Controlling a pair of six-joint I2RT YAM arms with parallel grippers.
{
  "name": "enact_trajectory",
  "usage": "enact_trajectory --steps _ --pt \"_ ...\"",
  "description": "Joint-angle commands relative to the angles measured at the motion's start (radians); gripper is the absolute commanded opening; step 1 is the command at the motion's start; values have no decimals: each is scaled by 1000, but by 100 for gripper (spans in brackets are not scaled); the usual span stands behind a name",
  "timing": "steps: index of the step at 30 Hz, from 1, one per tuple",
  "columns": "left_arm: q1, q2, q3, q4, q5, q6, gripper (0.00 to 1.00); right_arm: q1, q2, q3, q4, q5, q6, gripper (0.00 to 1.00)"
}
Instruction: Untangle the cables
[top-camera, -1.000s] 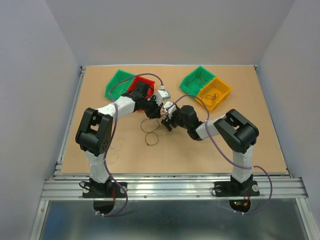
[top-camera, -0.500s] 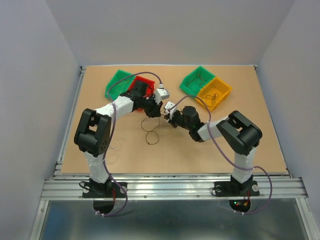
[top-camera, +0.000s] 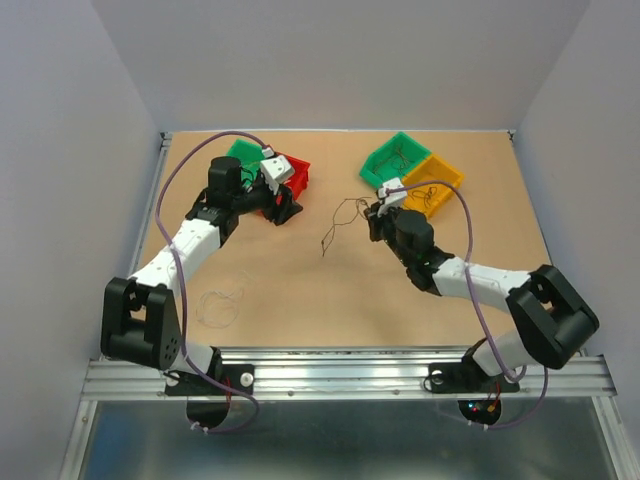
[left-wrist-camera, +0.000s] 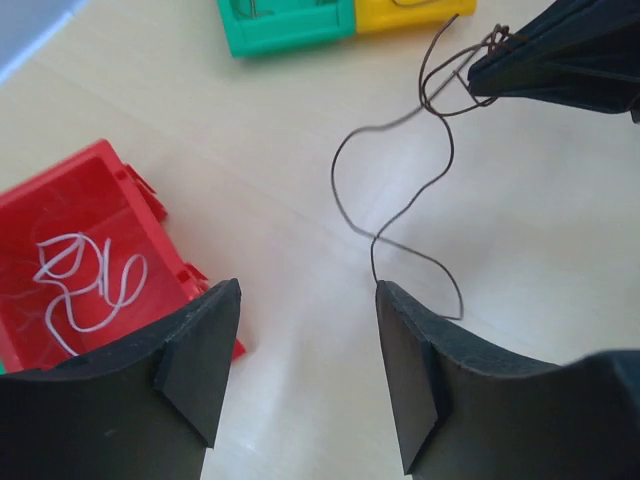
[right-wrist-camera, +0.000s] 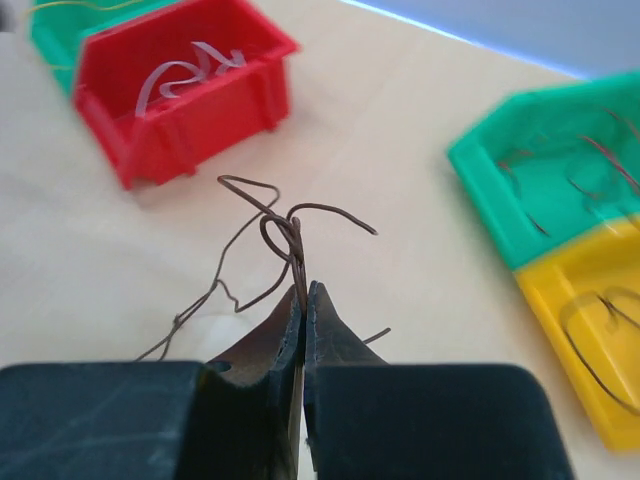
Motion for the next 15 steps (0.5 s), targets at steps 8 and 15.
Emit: enact_trajectory --steps 8,15 --pt "-7 -115 -84 191 16 -59 68 -206 -196 142 -443 354 306 1" --pt "-7 -112 -90 199 8 -59 68 -304 -130 335 -526 328 311 1"
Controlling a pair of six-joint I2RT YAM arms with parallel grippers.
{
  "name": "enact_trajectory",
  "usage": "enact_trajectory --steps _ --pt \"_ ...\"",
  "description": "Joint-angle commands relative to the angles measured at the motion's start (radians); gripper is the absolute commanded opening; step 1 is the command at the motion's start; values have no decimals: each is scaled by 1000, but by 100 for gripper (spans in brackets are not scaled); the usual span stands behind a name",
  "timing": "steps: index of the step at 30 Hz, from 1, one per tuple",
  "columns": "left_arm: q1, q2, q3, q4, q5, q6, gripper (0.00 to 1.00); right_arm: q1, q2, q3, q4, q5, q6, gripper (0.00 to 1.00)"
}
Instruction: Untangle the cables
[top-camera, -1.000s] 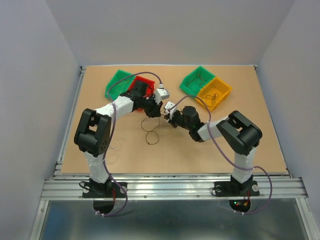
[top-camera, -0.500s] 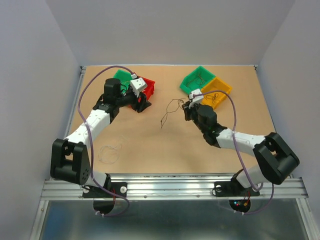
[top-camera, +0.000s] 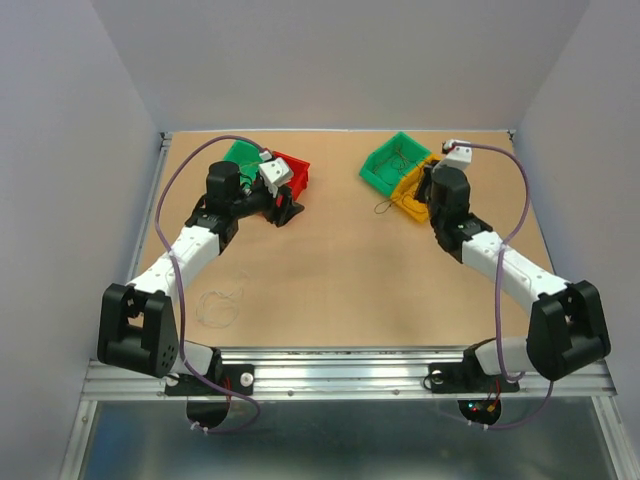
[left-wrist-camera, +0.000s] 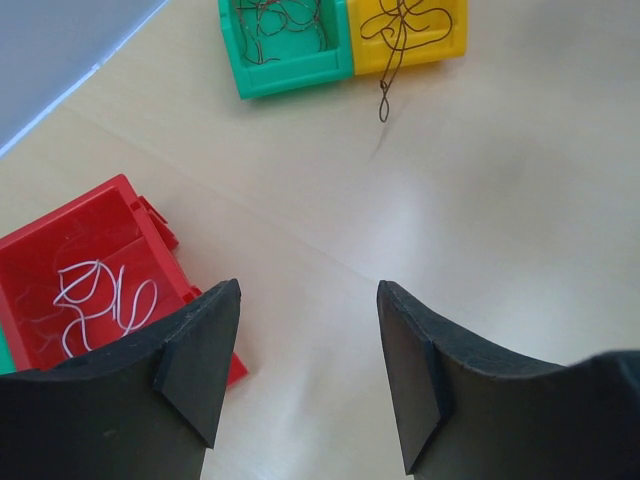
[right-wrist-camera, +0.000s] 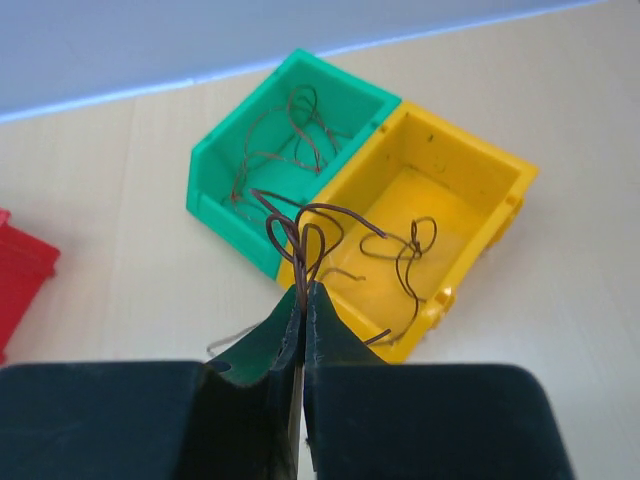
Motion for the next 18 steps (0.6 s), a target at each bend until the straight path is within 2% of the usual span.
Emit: enact_trajectory --steps 1,8,13,18 --pt "-1 -35 -4 55 8 -7 68 -41 34 166 -59 16 26 1" --pt "-1 -32 -4 54 9 -4 68 -133 112 275 -88 8 9 1" --pt "-1 -31 -4 53 14 1 68 -186 111 267 -91 -7 -3 1" --pt "-1 -25 -1 50 14 1 68 -204 128 246 -91 47 -6 0"
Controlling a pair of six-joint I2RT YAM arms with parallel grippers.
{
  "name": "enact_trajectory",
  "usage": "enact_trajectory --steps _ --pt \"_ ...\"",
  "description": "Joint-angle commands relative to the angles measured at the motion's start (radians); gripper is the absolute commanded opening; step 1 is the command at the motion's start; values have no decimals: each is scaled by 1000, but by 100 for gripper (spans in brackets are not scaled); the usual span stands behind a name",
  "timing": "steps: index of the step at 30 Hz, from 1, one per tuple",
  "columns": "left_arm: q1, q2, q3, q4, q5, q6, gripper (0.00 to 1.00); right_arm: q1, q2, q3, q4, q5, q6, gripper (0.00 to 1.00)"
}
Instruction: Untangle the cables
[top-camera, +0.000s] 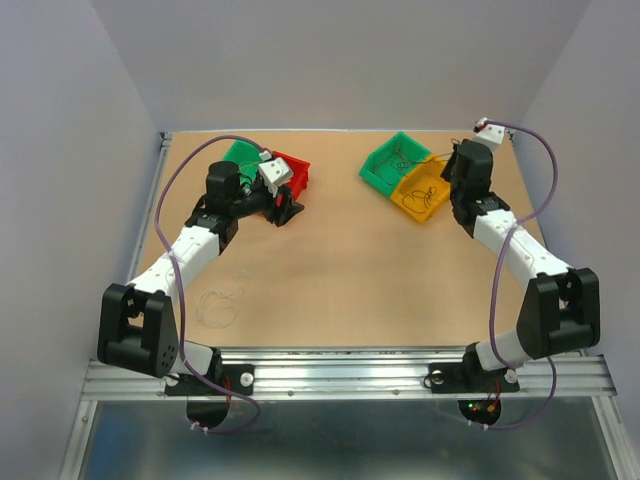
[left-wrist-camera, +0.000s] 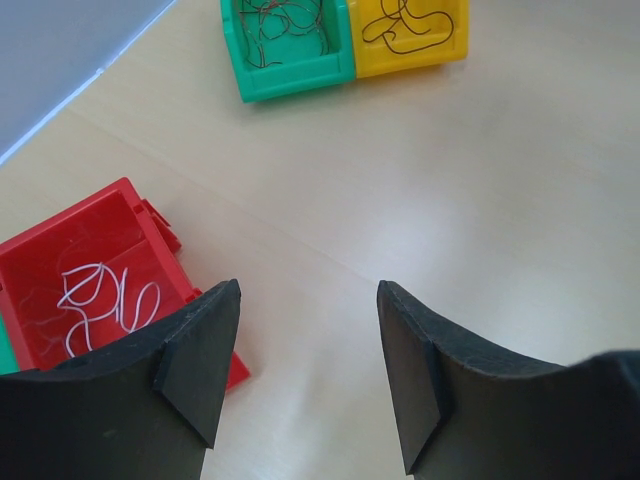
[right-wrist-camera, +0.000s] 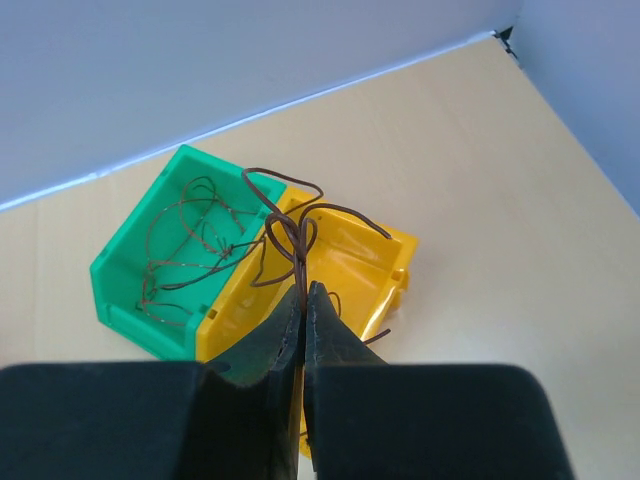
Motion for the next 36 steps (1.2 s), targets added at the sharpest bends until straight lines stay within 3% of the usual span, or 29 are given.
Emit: enact_trajectory --steps 1,17,36 --pt "0 -26 1 40 14 0 68 -9 15 22 4 55 -10 0" --pt "-1 -16 7 34 17 3 68 -25 -218 -140 36 132 7 1" --pt "-1 -2 18 18 22 9 68 43 300 190 -53 -23 -99 0"
